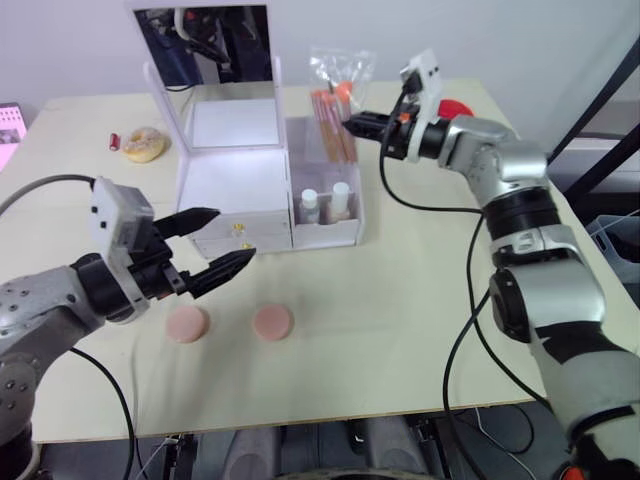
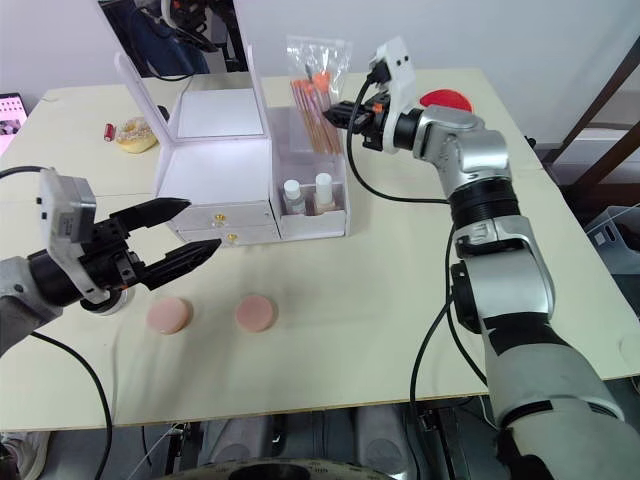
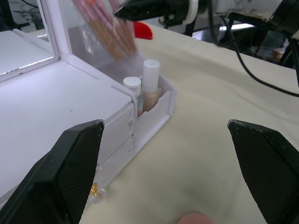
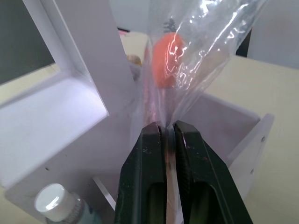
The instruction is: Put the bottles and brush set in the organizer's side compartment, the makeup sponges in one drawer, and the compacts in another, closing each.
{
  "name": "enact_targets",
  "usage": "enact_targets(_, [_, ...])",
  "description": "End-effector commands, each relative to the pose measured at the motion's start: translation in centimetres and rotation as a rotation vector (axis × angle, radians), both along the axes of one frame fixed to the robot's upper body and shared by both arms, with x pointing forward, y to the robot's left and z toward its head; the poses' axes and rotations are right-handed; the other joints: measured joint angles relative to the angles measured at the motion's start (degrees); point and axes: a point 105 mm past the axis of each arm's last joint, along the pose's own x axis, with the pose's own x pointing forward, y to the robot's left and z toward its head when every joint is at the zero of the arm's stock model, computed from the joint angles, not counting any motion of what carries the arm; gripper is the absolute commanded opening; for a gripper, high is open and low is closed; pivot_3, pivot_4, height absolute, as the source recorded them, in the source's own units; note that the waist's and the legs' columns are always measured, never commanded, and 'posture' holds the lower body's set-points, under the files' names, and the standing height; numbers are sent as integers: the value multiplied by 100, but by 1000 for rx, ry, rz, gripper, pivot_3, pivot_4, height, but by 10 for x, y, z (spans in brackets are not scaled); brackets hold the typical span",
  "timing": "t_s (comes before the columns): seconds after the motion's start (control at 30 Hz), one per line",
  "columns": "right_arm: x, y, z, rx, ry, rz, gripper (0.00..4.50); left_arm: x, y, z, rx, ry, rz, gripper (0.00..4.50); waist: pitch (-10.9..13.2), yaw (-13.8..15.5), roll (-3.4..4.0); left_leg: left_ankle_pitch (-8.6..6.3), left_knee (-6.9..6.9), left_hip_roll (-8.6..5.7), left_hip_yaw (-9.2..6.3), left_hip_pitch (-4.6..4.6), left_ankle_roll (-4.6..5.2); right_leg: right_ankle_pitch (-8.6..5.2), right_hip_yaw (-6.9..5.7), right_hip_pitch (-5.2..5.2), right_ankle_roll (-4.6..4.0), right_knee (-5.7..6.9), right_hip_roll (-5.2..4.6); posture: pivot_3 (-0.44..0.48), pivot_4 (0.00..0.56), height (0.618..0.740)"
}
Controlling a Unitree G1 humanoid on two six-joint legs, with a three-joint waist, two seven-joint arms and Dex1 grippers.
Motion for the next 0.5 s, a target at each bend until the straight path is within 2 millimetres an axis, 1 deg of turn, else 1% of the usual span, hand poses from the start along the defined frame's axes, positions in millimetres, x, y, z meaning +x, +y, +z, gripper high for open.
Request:
enact_targets(0.03, [2, 14, 8, -45, -63, 29, 0, -4, -4, 9, 4, -47, -12, 4458, 0, -2, 0, 2, 0, 0, 0, 1, -3, 0, 1, 0, 0, 1, 1, 0, 150, 739])
enact_targets(0.13, [4, 22, -4, -81, -41, 41, 0, -4, -6, 10, -2, -47, -14, 4458, 0, -4, 0, 8, 2, 0, -1, 2, -14, 1, 5, 0, -1, 7, 1, 0, 150, 739])
enact_targets(0.27, [7, 23, -21, -132, -13, 20, 0, -5, -7, 11, -6, -51, -9, 4458, 0, 10, 0, 14, 4, 0, -1, 3, -24, 6, 9, 0, 2, 11, 2, 0, 150, 739])
enact_targets(0.43, [8, 23, -23, -137, -4, 19, 0, -7, -8, 12, -10, -49, -7, 4458, 0, 3, 0, 16, 4, 0, 0, 3, -27, 8, 14, 0, 4, 11, 3, 0, 150, 739])
enact_targets(0.5, [8, 23, -20, -124, -5, 19, 0, -7, -8, 12, -13, -46, -6, 4458, 0, 0, 0, 16, 4, 0, 0, 4, -27, 9, 14, 0, 4, 12, 4, 0, 150, 739])
